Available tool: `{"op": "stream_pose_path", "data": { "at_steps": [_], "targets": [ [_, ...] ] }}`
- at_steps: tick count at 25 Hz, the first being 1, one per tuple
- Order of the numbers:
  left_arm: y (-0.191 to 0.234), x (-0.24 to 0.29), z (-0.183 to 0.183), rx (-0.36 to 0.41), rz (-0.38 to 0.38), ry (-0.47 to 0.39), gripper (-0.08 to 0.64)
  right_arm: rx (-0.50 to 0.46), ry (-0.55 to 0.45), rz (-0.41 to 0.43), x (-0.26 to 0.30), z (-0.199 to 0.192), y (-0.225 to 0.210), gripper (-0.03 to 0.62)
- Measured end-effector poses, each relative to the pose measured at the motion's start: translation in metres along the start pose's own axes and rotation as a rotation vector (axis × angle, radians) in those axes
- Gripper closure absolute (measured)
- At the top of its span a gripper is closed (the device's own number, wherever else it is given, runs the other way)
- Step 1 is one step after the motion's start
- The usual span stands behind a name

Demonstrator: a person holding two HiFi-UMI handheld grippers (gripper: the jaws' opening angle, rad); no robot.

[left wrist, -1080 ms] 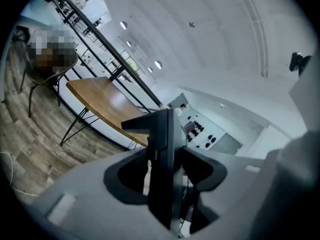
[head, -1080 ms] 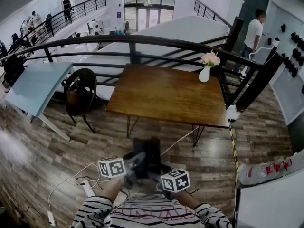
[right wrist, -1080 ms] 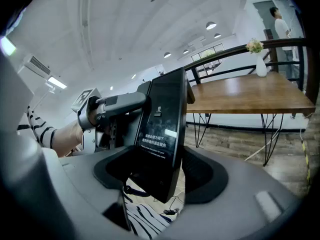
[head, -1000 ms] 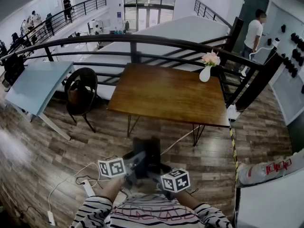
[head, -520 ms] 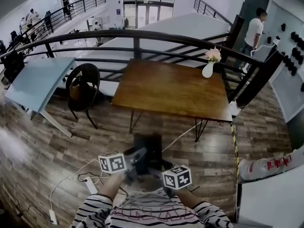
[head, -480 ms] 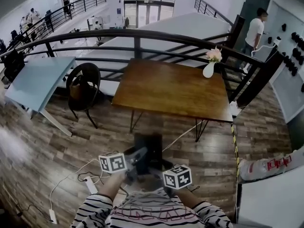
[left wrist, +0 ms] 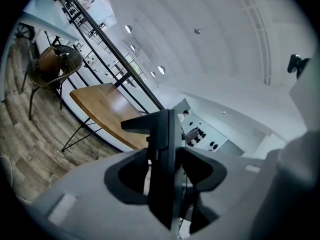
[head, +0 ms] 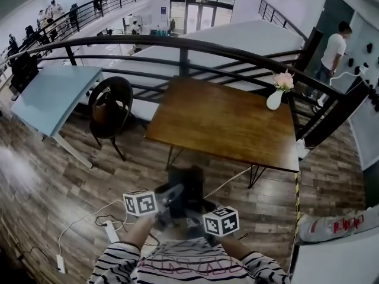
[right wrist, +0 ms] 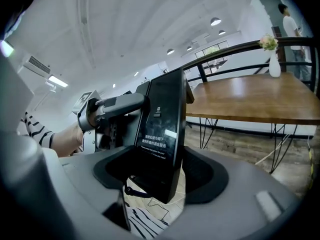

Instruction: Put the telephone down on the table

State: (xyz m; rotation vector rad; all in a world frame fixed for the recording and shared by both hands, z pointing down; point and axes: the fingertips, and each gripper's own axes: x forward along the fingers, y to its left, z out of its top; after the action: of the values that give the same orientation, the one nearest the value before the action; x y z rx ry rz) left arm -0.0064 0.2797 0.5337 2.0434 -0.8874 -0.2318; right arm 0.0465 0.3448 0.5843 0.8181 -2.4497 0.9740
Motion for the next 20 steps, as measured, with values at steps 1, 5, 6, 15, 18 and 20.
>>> {"op": "stream_pose_path", "data": {
  "at_steps": [1,5,6,15,18,20],
  "targets": [
    [0.003,0.008,0.008,-0.001,0.004,-0.007,0.351,-0.005,0.003,0.007,0.003,0.010,-0.008,0.295],
    [0.016,0.049,0.043,0.006,0.020,-0.030,0.351,-0.020,0.015,0.031,0.016,0.051,-0.045,0.295],
    [0.020,0.059,0.050,0.005,0.024,-0.036,0.351,-0.024,0.019,0.038,0.020,0.059,-0.054,0.295],
    [0.064,0.116,0.108,0.002,0.071,-0.081,0.353,-0.048,0.063,0.090,0.063,0.121,-0.112,0.295],
    [0.080,0.121,0.124,-0.005,0.087,-0.077,0.353,-0.038,0.075,0.105,0.082,0.134,-0.118,0.295],
    [0.088,0.127,0.131,-0.010,0.091,-0.079,0.353,-0.036,0.080,0.107,0.090,0.141,-0.125,0.295]
  ]
}}
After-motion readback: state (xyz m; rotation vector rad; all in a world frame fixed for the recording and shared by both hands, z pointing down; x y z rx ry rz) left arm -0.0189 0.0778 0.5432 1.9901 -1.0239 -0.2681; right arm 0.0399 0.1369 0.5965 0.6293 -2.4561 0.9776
